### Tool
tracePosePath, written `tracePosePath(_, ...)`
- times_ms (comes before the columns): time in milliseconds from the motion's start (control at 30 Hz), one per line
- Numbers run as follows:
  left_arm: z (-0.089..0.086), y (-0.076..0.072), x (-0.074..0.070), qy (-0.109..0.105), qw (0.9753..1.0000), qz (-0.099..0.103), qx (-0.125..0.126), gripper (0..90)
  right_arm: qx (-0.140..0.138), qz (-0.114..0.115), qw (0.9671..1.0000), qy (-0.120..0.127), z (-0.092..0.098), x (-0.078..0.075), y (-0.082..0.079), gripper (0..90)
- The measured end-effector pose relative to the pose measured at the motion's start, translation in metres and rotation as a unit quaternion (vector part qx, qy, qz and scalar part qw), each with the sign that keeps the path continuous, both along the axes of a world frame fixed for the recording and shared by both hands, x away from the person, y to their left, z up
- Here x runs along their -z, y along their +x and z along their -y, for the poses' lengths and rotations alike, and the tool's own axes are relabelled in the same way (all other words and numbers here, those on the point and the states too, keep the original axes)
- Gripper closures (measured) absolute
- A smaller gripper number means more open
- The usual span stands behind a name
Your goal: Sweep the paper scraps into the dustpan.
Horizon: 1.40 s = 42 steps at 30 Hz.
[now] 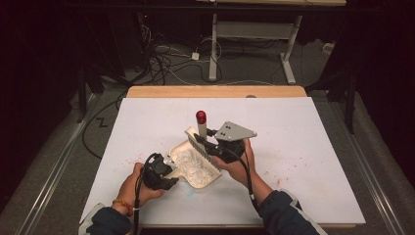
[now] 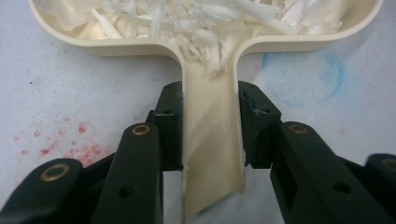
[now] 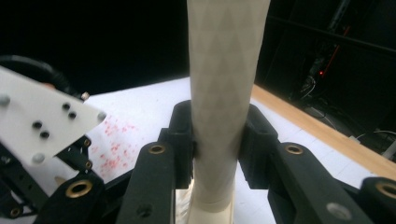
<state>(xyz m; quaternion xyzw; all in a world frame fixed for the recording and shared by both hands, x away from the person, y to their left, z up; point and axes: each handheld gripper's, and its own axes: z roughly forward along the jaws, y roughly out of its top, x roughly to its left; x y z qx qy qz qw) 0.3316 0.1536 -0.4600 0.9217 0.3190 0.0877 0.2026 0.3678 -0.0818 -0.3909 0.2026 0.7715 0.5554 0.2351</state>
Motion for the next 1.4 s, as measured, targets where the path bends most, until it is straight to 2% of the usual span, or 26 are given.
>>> tracePosePath(267, -0.002, 0.001, 0.001, 0.0, 1.0, -0.002, 0.001, 62.6, 0.031, -0.016, 0.9993, 0.015, 0.019, -0.009, 0.014, 70.1)
tracePosePath(467, -0.006, 0.0, 0.0, -0.001, 1.0, -0.005, 0.0, 62.7, 0.065, -0.009, 0.9977, -0.014, 0.025, -0.002, 0.026, 70.1)
tracePosePath(533, -0.009, 0.0, 0.0, -0.011, 0.9999, -0.008, 0.0, 62.6, 0.068, -0.007, 0.9975, -0.017, 0.026, -0.001, 0.028, 70.1)
tracePosePath(633, -0.012, 0.0, 0.001, -0.01, 0.9999, -0.009, -0.002, 62.6, 0.083, 0.008, 0.9956, -0.042, 0.025, 0.004, 0.032, 70.0)
tracePosePath(733, -0.014, 0.0, 0.0, -0.009, 0.9999, -0.01, -0.002, 62.6, 0.095, 0.005, 0.9939, -0.056, 0.025, 0.012, 0.039, 70.1)
tracePosePath(833, -0.016, 0.0, 0.0, -0.007, 0.9999, -0.011, -0.002, 62.6, 0.099, -0.003, 0.9933, -0.059, 0.025, 0.019, 0.043, 70.1)
tracePosePath(933, -0.017, 0.001, 0.001, -0.008, 0.9999, -0.01, -0.003, 62.6, 0.088, -0.01, 0.9946, -0.054, 0.023, 0.019, 0.04, 70.2)
tracePosePath(1033, -0.017, 0.002, 0.001, -0.007, 0.9999, -0.011, -0.004, 62.6, 0.044, -0.018, 0.9971, -0.06, 0.015, 0.018, 0.032, 70.1)
tracePosePath(1200, -0.017, 0.002, 0.002, -0.007, 0.9999, -0.012, -0.005, 62.6, 0.001, -0.016, 0.997, -0.076, -0.003, 0.021, 0.017, 69.6)
tracePosePath(1400, -0.017, 0.002, 0.002, -0.006, 0.9999, -0.012, -0.005, 62.6, -0.049, -0.022, 0.9961, -0.069, -0.018, 0.016, -0.004, 70.1)
